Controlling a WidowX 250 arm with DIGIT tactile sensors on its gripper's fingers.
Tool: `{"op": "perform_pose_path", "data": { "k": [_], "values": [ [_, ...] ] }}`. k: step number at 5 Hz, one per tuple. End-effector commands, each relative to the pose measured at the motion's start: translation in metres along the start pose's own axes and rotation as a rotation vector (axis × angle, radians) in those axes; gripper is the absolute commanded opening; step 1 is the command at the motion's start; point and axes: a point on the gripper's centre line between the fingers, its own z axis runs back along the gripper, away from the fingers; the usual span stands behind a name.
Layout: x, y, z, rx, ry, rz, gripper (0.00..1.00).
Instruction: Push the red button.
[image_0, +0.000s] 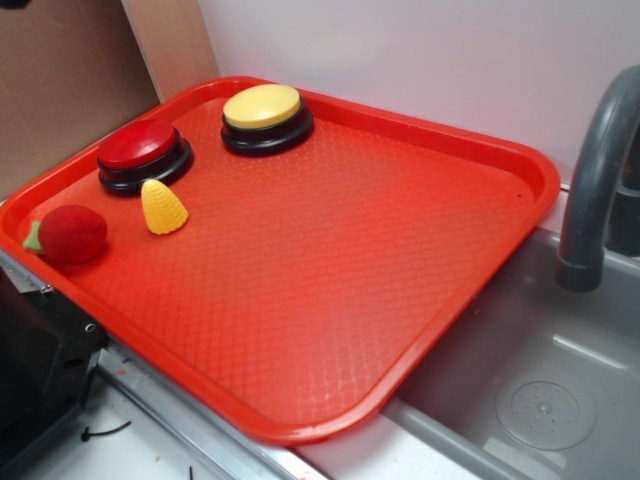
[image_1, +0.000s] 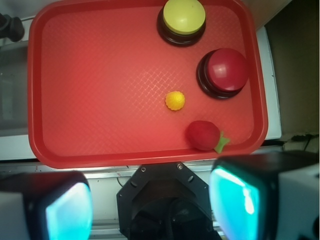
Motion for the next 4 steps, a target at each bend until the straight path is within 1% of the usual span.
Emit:
{"op": "perform_pose_path", "data": {
  "k": [1, 2, 3, 4],
  "values": [
    [0.000, 0.000, 0.000, 0.000, 0.000, 0.000, 1.00],
    [0.041, 0.042, -0.044, 0.077, 0.062, 0.215, 1.00],
    [0.072, 0.072, -0.065, 0.083, 0.007, 0.373, 1.00],
    [0.078, 0.107, -0.089, 0.049, -0.060, 0.509, 1.00]
  ]
}}
